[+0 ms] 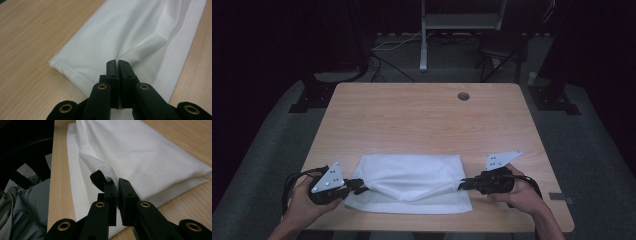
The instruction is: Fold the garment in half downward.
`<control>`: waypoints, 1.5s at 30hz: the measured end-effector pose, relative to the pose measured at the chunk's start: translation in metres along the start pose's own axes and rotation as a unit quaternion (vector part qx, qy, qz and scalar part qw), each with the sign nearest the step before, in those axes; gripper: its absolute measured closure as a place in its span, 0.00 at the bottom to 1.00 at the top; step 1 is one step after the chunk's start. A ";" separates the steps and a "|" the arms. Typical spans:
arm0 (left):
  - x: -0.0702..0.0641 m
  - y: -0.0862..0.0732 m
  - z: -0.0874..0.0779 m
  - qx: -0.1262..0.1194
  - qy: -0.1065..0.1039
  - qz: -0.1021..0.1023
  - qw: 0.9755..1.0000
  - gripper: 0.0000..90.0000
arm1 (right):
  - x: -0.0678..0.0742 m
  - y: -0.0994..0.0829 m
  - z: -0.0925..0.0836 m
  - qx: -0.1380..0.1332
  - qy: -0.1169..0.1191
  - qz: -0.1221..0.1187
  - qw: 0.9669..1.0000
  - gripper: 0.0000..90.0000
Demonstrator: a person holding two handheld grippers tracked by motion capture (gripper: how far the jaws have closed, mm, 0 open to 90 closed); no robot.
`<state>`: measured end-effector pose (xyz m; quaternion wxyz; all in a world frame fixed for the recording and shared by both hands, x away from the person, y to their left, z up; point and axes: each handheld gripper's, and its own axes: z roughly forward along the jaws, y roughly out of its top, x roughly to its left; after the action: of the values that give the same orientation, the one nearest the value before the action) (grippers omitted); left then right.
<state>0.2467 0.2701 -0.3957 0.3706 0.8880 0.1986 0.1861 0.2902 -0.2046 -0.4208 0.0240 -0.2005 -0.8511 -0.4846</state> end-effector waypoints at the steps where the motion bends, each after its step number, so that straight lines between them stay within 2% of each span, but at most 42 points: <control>1: -0.001 -0.001 0.001 0.002 -0.002 0.000 1.000 0.97 | 0.001 -0.001 0.000 0.002 0.002 0.000 1.000 0.95; 18: -0.012 -0.016 0.004 0.020 -0.022 0.001 1.000 0.97 | 0.009 -0.005 0.002 0.023 0.011 -0.011 1.000 0.95; 20: -0.011 -0.017 0.005 0.024 -0.020 -0.003 1.000 0.97 | 0.009 -0.006 0.001 0.031 0.003 -0.011 0.999 0.94; 24: -0.009 -0.019 0.009 0.031 -0.021 -0.004 0.999 0.97 | 0.011 -0.007 0.005 0.066 -0.024 -0.025 0.997 0.91; 26: -0.010 -0.019 0.010 0.036 -0.023 -0.002 0.999 0.97 | 0.012 -0.007 0.005 0.076 -0.034 -0.032 0.996 0.88; 33: -0.011 -0.016 0.010 0.028 -0.028 0.007 0.999 0.92 | 0.018 -0.004 0.002 0.089 -0.050 -0.062 0.993 0.70; 40: -0.013 -0.014 0.013 0.022 -0.034 0.010 0.999 0.89 | 0.025 0.001 0.001 0.090 -0.036 -0.106 0.990 0.51; 43: -0.013 -0.012 0.014 0.021 -0.035 0.012 0.999 0.89 | 0.028 0.005 0.001 0.082 -0.034 -0.116 0.989 0.47; 45: -0.013 -0.011 0.015 0.021 -0.036 0.012 0.999 0.89 | 0.030 0.008 0.002 0.071 -0.023 -0.120 0.990 0.45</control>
<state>0.2399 0.2625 -0.4160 0.3564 0.9040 0.1785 0.1547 0.2653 -0.1900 -0.4084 -0.0396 -0.1061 -0.9016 -0.4175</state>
